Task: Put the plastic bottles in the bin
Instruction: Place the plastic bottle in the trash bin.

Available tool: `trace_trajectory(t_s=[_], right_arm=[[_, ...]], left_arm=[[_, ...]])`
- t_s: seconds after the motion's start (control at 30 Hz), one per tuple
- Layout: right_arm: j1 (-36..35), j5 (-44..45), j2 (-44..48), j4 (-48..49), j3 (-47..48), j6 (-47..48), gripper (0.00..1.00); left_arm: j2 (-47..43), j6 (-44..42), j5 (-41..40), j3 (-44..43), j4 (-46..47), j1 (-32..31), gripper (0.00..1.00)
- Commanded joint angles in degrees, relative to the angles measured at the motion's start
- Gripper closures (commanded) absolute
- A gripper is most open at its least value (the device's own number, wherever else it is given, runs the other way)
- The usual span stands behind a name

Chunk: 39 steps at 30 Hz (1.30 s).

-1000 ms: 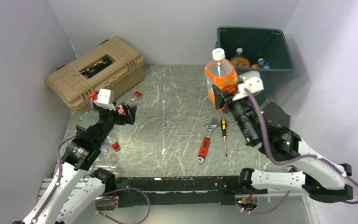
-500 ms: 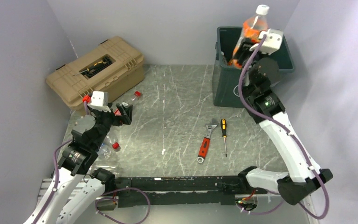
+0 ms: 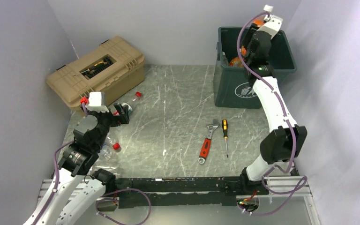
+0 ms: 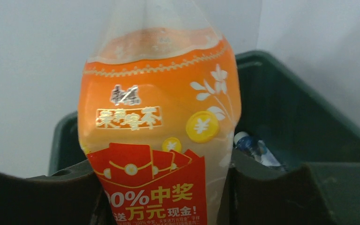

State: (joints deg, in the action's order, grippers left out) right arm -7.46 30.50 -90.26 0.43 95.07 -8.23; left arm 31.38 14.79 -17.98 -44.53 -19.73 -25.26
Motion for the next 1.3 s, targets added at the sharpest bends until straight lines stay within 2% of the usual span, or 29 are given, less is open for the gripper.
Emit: trace_trajectory(t_s=[0.0, 0.07, 0.17, 0.33, 0.47, 0.53, 0.77, 0.9, 1.1, 1.27], right_arm=[[0.46, -2.42, -2.28, -0.16, 4.25, -3.08, 0.37], [0.92, -2.66, -2.83, -0.91, 4.19, -3.46, 0.27], [1.37, -2.56, -3.15, -2.51, 4.60, -3.88, 0.18], [1.27, -5.27, 1.19, -1.21, 4.31, -5.07, 0.08], [-0.78, -10.11, 8.59, 1.42, 1.20, -8.68, 0.06], [-3.37, -12.92, 13.96, 4.36, -3.19, -10.30, 0.07], [-22.38, -19.30, 29.03, 10.98, -23.40, -8.74, 0.10], [-29.41, -21.41, 35.50, 13.29, -37.83, -11.85, 0.11], [-35.93, -19.49, 42.37, 14.13, -56.62, -17.34, 0.12], [-36.89, -20.87, 45.33, 13.35, -65.31, -20.16, 0.12]], left_arm=[[-0.46, 0.82, -6.79, -1.65, -0.35, -0.75, 0.01], [-0.40, 0.71, -7.54, -1.51, -0.15, -0.81, 0.01], [0.56, 0.63, -7.56, -1.66, -0.33, -0.82, 0.01], [2.23, 0.01, -7.11, -1.64, -0.29, -0.76, 0.01], [3.64, -1.69, -6.50, -0.92, 0.80, -0.74, 0.01], [4.74, -2.66, -6.54, -0.82, 0.58, -0.75, 0.01], [11.05, -7.91, -3.38, -1.99, -1.34, -0.84, 0.01], [20.17, -9.16, -0.35, -6.46, -7.04, -0.78, 0.01], [40.52, -9.76, 0.82, -18.97, -19.31, -0.76, 0.01], [52.65, -13.41, -5.56, -25.70, -22.85, -0.74, 0.01]])
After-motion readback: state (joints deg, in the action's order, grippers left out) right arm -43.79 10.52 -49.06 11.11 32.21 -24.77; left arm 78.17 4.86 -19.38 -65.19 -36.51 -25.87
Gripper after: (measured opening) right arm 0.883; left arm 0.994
